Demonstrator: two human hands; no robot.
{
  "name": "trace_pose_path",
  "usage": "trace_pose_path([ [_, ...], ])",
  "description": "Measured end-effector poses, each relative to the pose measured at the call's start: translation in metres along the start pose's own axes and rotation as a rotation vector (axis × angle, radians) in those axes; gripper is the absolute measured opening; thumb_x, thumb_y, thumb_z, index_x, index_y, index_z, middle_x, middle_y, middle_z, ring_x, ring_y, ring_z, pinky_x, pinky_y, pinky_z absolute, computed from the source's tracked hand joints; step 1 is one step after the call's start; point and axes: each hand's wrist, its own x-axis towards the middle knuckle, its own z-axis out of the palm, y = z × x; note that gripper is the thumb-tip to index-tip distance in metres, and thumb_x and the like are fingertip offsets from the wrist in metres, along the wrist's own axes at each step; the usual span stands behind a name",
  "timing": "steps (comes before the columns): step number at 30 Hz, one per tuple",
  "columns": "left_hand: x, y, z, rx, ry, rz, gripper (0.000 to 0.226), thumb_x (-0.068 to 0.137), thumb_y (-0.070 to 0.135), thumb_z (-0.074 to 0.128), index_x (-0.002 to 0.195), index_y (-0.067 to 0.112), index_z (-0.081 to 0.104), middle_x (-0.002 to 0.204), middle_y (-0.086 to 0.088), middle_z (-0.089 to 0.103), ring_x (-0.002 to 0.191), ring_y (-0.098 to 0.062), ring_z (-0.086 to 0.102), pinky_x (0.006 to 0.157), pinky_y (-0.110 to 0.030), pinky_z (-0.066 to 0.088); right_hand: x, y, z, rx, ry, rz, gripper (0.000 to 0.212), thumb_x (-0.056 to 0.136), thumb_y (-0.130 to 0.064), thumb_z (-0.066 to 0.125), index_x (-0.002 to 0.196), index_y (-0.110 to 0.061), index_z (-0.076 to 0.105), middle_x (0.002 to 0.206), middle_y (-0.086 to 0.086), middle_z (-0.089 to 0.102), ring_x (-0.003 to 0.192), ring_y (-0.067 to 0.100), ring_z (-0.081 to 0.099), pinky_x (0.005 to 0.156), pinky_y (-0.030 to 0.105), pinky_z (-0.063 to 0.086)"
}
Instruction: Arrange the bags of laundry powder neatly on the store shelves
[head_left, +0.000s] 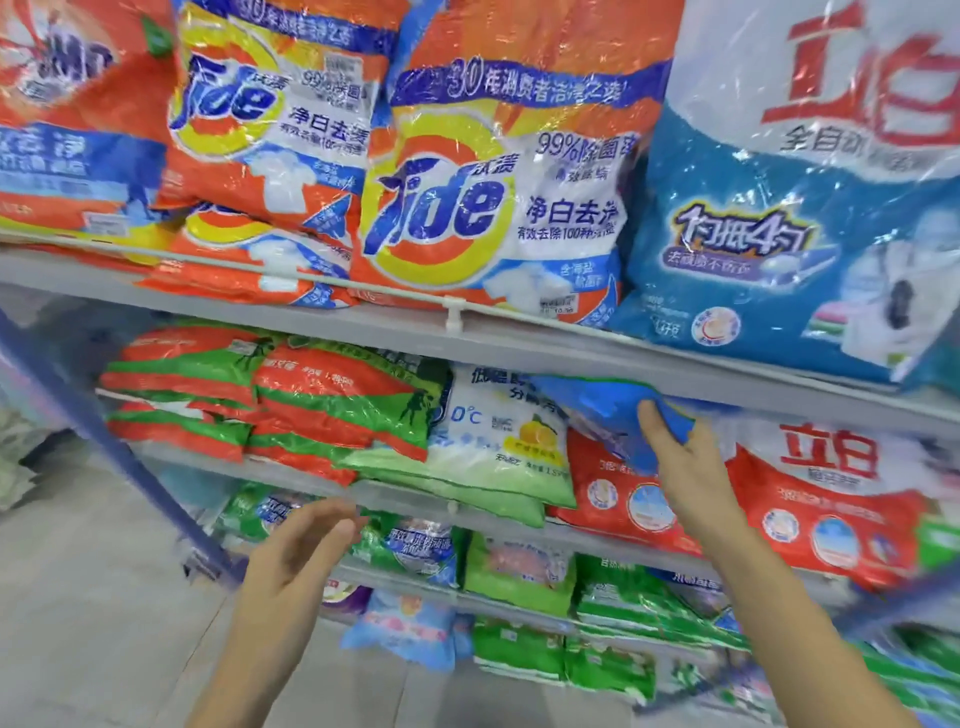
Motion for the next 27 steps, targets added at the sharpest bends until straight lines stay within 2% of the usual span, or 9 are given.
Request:
trace_pose_path([
  [4, 0.015, -0.011, 0.032, -0.005, -0.228, -0.04, 0.049, 0.062, 0.048, 0.074, 0.105, 0.029, 0.061, 0.102, 0.013, 0.069, 0.098, -0.004, 0.062, 0.084, -0.015, 0.049, -0.023, -0.028, -0.033, 0.057, 0.101, 0.042, 0.031, 0.096, -0.014, 0.044, 0.073, -0.026, 0.062, 0.052, -0.014, 0.062, 0.048, -0.009, 0.051, 0.052, 0.008, 0.041],
  [6, 0.02, -0.013, 0.053, 0.088, -0.367, -0.019, 0.076, 0.048, 0.068, 0.071, 0.116, 0.044, 0.048, 0.117, 0.024, 0.06, 0.107, 0.005, 0.055, 0.09, -0.021, 0.044, -0.032, -0.037, -0.048, 0.057, 0.16, 0.075, 0.016, 0.092, -0.026, 0.049, 0.086, -0.02, 0.063, 0.075, -0.013, 0.071, 0.069, -0.008, 0.06, 0.072, 0.021, 0.048],
  [8, 0.021, -0.009, 0.078, 0.127, -0.49, 0.002, 0.093, 0.042, 0.076, 0.069, 0.125, 0.05, 0.033, 0.129, 0.023, 0.047, 0.117, 0.005, 0.046, 0.087, -0.013, 0.039, -0.041, -0.043, -0.064, 0.086, 0.193, 0.112, 0.031, 0.087, -0.038, 0.054, 0.105, -0.015, 0.061, 0.107, 0.002, 0.068, 0.095, 0.01, 0.062, 0.091, 0.038, 0.048],
  [10, 0.017, 0.0, 0.104, 0.129, -0.622, 0.006, 0.107, 0.047, 0.067, 0.076, 0.135, 0.044, 0.02, 0.136, 0.019, 0.035, 0.125, 0.001, 0.035, 0.077, 0.002, 0.036, -0.053, -0.05, -0.077, 0.125, 0.22, 0.156, 0.049, 0.079, -0.048, 0.058, 0.116, -0.016, 0.057, 0.116, 0.003, 0.065, 0.105, 0.017, 0.062, 0.096, 0.043, 0.047],
  [12, 0.012, 0.001, 0.129, 0.123, -0.807, -0.023, 0.119, 0.052, 0.061, 0.079, 0.144, 0.036, 0.007, 0.142, 0.021, 0.022, 0.131, 0.0, 0.025, 0.075, 0.008, 0.033, -0.065, -0.053, -0.093, 0.186, 0.233, 0.173, 0.037, 0.084, -0.041, 0.056, 0.112, -0.017, 0.06, 0.105, -0.002, 0.071, 0.096, 0.015, 0.067, 0.087, 0.038, 0.053],
  [14, 0.003, -0.001, 0.152, 0.089, -0.964, -0.042, 0.13, 0.044, 0.066, 0.079, 0.147, 0.033, 0.007, 0.149, 0.021, 0.019, 0.135, -0.002, 0.025, 0.094, -0.004, 0.036, -0.081, -0.059, -0.111, 0.259, 0.245, 0.168, 0.017, 0.091, -0.024, 0.049, 0.097, -0.014, 0.062, 0.079, -0.006, 0.074, 0.073, 0.009, 0.07, 0.065, 0.026, 0.056],
  [16, -0.009, 0.006, 0.171, 0.111, -1.1, -0.052, 0.126, 0.038, 0.069, 0.081, 0.143, 0.031, 0.022, 0.144, 0.017, 0.037, 0.131, -0.003, 0.039, 0.105, -0.028, 0.04, -0.099, -0.066, -0.13, 0.322, 0.292, 0.157, 0.014, 0.091, -0.018, 0.049, 0.089, -0.012, 0.062, 0.067, -0.006, 0.073, 0.061, 0.007, 0.069, 0.052, 0.021, 0.054],
  [20, -0.048, 0.04, 0.213, -0.037, -1.168, -0.02, 0.072, 0.056, 0.018, 0.086, 0.113, 0.028, 0.044, 0.088, 0.041, 0.063, 0.086, 0.022, 0.057, 0.072, -0.006, 0.048, -0.13, -0.094, -0.175, 0.423, 0.362, 0.104, 0.023, 0.06, -0.03, 0.063, 0.076, -0.015, 0.071, 0.068, -0.002, 0.073, 0.06, 0.01, 0.069, 0.051, 0.023, 0.055],
  [27, -0.118, 0.075, 0.283, -0.169, -1.234, -0.075, 0.045, 0.073, -0.005, 0.073, 0.096, 0.026, 0.05, 0.071, 0.029, 0.069, 0.073, 0.009, 0.066, 0.059, -0.007, 0.047, -0.177, -0.108, -0.293, 0.342, 0.448, 0.131, 0.025, 0.064, -0.032, 0.066, 0.085, -0.018, 0.067, 0.075, -0.006, 0.074, 0.067, 0.009, 0.07, 0.053, 0.025, 0.056],
])
